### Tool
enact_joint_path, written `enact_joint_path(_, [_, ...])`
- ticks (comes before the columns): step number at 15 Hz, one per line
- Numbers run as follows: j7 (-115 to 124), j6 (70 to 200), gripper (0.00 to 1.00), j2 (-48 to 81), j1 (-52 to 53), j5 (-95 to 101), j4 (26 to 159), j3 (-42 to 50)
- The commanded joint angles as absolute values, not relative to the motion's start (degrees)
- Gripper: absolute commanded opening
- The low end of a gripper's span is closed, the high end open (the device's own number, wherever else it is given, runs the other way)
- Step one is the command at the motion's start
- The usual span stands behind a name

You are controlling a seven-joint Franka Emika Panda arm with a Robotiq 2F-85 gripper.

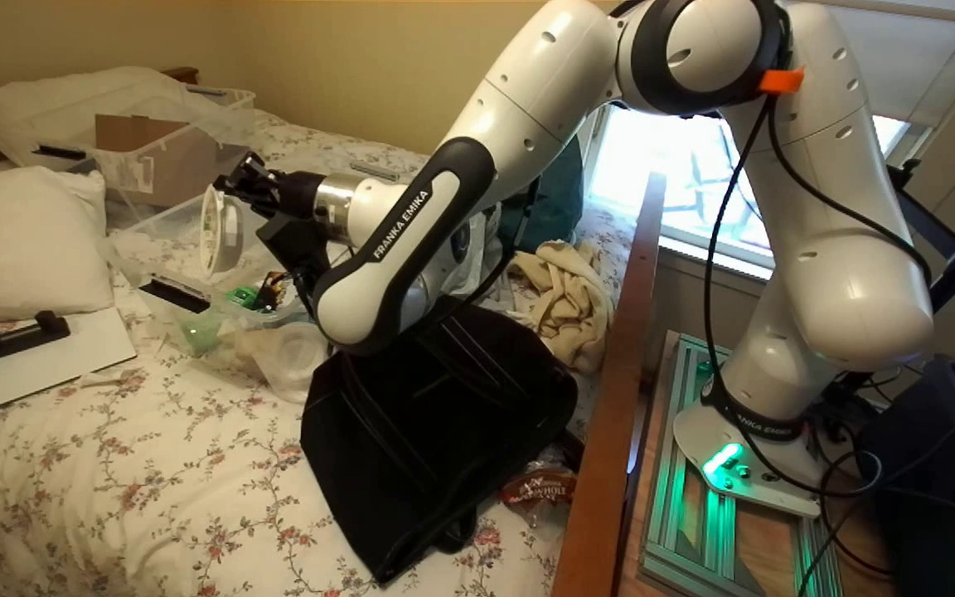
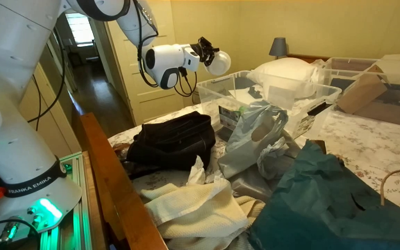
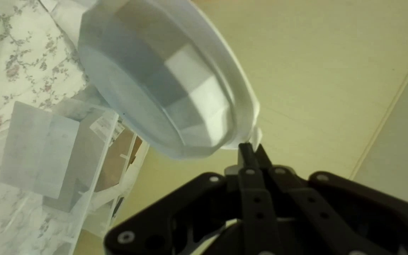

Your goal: Put the white bowl in the storage box

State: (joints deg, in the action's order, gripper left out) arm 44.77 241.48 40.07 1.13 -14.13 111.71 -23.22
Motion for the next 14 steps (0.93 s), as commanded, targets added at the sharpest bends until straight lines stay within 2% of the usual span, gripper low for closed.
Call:
enact_joint_path(1, [45.9,243.4,0.0,40.2,3.6,-21.7,110.2,-21.4])
enact_joint_path(6, [46.5,243.1,0.0,40.4,4.7,-29.5,112.5,-21.0])
enact_joint_path(7, [46.4,243.0,0.26,40.5,5.0,-30.8,112.8,-20.9])
enact_joint_path(8, [46.2,243.0,0.27,40.5,5.4,-32.1,113.2,-20.8])
enact_joint_path(9, [46.2,242.9,0.32,40.6,5.6,-32.9,113.1,-20.8])
enact_joint_path(14, [46.9,243.1,0.66,40.1,6.7,-34.1,113.3,-21.0])
